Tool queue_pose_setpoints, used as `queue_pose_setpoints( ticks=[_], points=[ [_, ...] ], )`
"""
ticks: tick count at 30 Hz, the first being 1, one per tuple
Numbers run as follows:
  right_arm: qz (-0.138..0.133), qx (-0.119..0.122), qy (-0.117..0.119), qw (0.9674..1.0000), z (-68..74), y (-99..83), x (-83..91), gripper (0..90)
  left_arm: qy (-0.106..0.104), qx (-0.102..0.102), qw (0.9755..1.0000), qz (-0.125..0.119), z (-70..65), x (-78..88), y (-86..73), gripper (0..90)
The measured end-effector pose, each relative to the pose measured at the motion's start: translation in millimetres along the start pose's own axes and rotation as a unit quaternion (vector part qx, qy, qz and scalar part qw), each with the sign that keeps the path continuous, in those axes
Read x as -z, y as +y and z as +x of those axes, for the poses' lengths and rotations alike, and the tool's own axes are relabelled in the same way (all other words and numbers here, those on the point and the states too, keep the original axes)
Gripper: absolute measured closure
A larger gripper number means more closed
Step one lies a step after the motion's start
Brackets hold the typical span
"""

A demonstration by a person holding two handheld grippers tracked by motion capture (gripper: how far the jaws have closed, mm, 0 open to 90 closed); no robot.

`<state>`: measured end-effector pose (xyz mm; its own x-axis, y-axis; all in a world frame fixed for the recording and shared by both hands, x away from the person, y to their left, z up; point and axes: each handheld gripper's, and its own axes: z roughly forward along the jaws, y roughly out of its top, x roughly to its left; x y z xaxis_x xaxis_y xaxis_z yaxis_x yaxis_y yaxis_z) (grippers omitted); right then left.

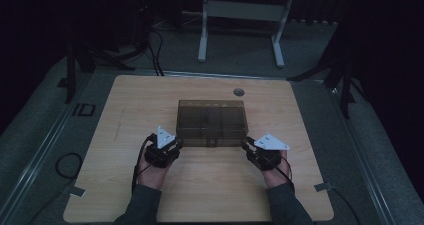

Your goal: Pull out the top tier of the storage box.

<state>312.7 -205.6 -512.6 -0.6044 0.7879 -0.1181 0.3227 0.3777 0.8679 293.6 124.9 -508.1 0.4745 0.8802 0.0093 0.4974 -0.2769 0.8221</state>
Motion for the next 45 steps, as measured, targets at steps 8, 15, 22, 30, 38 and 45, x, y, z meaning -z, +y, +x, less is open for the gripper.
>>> queue_pose_setpoints(
  ticks=[8,15,22,30,38,45],
  points=[
    [-0.002,0.000,0.001,1.0000,1.4,-1.7,2.2,70.9,0.000,-0.001,1.0000,0.001,-1.5,3.0,-1.2,72.5],
    [-0.004,0.000,0.002,1.0000,3.4,-3.1,5.5,71.0,-0.002,0.000,1.0000,0.001,-2.7,6.3,-2.0,72.6],
    [-0.005,-0.001,0.003,1.0000,4.5,-3.4,7.3,71.0,-0.003,0.002,1.0000,-0.001,-3.6,8.4,-2.9,72.7],
    [-0.007,0.002,0.004,1.0000,5.4,-3.2,10.4,71.0,-0.004,0.005,1.0000,-0.003,-4.6,11.4,-3.2,72.9],
    [-0.009,0.002,0.005,0.9999,6.6,-3.8,12.5,71.0,-0.005,0.004,1.0000,-0.003,-5.5,13.7,-4.1,73.1],
    [-0.010,0.003,0.005,0.9999,7.6,-4.9,14.4,71.0,-0.007,0.004,1.0000,-0.004,-6.8,15.5,-5.1,73.1]
  ],
)
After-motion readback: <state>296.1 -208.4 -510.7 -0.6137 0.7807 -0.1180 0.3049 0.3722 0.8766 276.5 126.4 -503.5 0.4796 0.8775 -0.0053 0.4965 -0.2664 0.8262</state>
